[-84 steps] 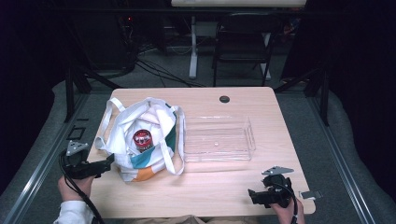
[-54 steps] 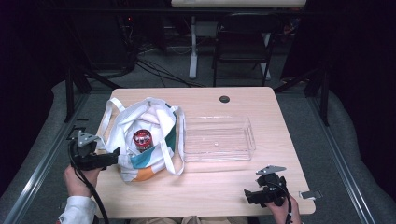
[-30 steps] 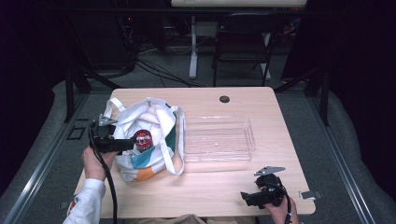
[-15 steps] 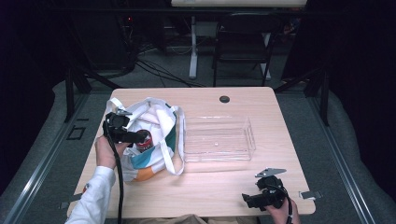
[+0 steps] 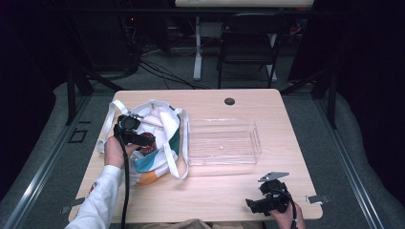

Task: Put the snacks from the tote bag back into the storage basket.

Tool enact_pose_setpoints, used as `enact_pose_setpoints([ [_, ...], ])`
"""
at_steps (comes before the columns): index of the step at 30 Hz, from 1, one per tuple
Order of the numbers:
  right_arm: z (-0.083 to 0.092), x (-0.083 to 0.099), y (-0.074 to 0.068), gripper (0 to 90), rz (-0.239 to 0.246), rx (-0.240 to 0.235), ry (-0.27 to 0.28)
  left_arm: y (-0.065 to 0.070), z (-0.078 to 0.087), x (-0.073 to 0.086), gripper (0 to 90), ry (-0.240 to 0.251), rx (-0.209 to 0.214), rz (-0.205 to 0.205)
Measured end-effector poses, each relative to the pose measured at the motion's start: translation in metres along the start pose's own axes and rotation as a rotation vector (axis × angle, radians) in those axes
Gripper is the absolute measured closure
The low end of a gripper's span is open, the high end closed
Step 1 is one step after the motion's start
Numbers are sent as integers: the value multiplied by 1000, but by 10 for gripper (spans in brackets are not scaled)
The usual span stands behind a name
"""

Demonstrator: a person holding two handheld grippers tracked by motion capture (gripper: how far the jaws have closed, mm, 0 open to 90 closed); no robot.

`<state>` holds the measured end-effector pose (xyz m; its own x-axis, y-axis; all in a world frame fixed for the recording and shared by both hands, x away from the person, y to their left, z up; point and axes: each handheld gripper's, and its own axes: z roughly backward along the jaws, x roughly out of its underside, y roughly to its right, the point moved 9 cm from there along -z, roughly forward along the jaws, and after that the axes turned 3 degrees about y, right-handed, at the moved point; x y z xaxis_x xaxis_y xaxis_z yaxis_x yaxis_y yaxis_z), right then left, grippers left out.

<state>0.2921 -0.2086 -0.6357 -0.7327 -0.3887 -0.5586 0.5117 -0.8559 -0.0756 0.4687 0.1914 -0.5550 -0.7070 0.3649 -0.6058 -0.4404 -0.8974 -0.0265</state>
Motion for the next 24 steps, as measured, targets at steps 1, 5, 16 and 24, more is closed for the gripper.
enact_pose_setpoints([
  [1,0,0,0,71,0,0,-1,0,-2,0,45,-11,0,-8],
  [5,0,1,0,71,-4,2,-2,1,-9,2,38,-49,1,-6],
  [16,0,1,1,75,1,5,-3,-1,-17,9,8,-116,9,11],
  [24,0,1,1,76,-2,14,1,5,-21,10,71,-128,47,-33],
])
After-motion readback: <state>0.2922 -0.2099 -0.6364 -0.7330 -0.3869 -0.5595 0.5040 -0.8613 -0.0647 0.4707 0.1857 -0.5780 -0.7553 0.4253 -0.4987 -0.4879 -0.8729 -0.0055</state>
